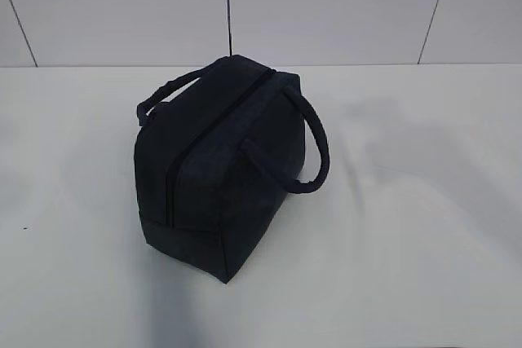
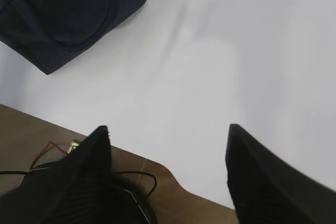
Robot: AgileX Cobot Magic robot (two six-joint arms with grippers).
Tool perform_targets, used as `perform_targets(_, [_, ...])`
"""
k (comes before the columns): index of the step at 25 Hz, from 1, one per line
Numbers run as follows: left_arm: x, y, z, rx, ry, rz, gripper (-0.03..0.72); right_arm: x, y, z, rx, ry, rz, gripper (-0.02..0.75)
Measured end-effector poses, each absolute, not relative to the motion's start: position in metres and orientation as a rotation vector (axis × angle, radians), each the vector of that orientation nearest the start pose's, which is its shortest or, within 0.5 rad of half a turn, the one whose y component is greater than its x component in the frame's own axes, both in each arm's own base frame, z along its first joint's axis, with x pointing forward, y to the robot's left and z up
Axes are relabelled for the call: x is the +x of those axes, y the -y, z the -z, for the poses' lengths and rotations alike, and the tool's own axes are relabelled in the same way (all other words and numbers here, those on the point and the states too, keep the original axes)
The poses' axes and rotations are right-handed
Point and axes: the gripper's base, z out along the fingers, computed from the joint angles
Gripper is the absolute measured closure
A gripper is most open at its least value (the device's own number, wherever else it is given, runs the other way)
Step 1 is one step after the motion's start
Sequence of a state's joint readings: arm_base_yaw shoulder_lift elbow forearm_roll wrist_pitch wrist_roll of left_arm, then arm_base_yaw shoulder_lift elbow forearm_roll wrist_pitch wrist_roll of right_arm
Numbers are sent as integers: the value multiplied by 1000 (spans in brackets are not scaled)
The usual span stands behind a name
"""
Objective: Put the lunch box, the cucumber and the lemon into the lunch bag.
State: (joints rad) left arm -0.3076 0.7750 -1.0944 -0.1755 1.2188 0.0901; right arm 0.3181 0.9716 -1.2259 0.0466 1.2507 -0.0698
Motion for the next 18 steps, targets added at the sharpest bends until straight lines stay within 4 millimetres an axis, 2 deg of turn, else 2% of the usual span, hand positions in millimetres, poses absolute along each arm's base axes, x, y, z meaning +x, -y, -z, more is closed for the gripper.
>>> perform_targets(7, [53, 33, -370, 471, -2290, 331, 452, 109, -40, -390, -460, -2335, -174, 227])
perform_targets(18, [6, 17, -311, 465, -2221, 332, 452, 52, -21, -322, -446, -2266, -180, 228])
